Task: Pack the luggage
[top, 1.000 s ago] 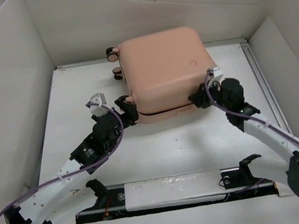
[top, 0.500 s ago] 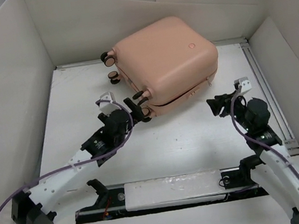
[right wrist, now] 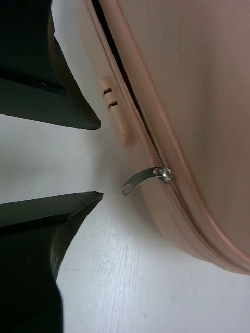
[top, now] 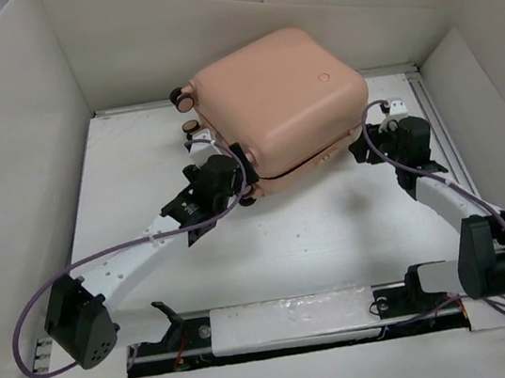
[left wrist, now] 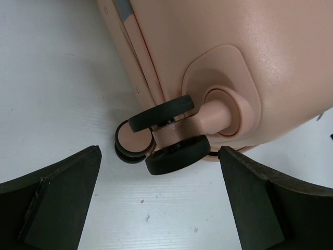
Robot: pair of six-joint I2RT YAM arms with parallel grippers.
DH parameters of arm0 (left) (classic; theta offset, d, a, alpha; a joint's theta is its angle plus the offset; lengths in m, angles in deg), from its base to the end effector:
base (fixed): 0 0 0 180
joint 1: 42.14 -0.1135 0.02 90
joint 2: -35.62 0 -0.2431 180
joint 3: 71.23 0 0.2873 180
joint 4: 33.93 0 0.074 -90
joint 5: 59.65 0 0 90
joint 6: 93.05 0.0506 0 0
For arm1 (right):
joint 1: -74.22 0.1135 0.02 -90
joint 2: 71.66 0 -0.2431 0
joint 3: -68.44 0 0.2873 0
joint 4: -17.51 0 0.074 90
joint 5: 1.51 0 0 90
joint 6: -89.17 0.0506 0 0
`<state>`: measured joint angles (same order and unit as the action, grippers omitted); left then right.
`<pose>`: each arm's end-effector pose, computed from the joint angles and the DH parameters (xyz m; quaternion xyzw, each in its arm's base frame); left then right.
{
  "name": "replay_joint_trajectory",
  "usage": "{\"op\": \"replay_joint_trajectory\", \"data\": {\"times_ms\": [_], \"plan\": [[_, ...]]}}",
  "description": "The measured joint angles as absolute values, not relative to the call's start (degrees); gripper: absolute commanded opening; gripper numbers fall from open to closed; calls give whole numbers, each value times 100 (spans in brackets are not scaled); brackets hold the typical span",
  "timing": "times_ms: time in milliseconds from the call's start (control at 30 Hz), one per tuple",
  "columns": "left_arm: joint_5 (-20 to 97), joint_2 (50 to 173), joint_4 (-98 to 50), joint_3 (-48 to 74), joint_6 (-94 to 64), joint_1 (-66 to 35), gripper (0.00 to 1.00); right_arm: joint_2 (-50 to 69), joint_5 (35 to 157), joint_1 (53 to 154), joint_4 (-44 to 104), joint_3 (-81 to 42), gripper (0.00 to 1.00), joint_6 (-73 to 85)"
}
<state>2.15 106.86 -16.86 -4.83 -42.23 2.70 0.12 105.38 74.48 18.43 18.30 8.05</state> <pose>0.2566 -0.2215 0.2752 -0.0965 0.8094 -0.2134 0.5385 0.3240 0.0162 0.1915 -0.0195 0.8265 0.1655 0.5376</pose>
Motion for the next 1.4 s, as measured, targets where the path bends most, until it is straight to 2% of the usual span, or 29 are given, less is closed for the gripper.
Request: {"op": "replay_joint_trajectory", "data": {"times_ms": [267,567,667,700,733,833,867,967,1000,1033,1067,1100,1200,1400], "plan": [[276,10896,-1797,-480,-4076,237,89,1132,11723,6877,1198,1282,56,705],[470,10942,-2027,-480,-3947,84,87,2126,13084,6466,177,1249,52,1288],[545,11055,-2097,-480,-3912,49,85,2290,13366,6471,-6,1168,43,1428],[560,11099,-2121,-480,-3899,49,84,2316,13436,6468,-96,1151,37,1472],[593,11154,-2136,-480,-3890,52,82,2334,13497,6468,-168,1131,26,1518],[643,11305,-2199,-480,-3882,52,73,2366,13613,6468,-308,1100,9,1605],[658,11344,-2215,-480,-3875,49,71,2369,13613,6477,-308,1100,0,1632],[720,11368,-2274,-478,-3840,49,60,2380,13578,6495,-312,1100,0,1697],[750,11370,-2309,-470,-3821,49,51,2380,13556,6508,-323,1107,0,1710],[750,11379,-2320,-459,-3814,49,50,2380,13528,6525,-351,1124,0,1715],[805,11388,-2335,-454,-3777,52,33,2371,13484,6554,-408,1157,0,1719],[840,11416,-2361,-439,-3744,52,23,2358,13408,6593,-487,1212,0,1739],[842,11455,-2322,-387,-3661,43,0,2231,13082,6739,-793,1470,0,1761],[768,11451,-2289,-380,-3504,-64,0,1840,11970,7325,-1495,2169,0,1940]]}}
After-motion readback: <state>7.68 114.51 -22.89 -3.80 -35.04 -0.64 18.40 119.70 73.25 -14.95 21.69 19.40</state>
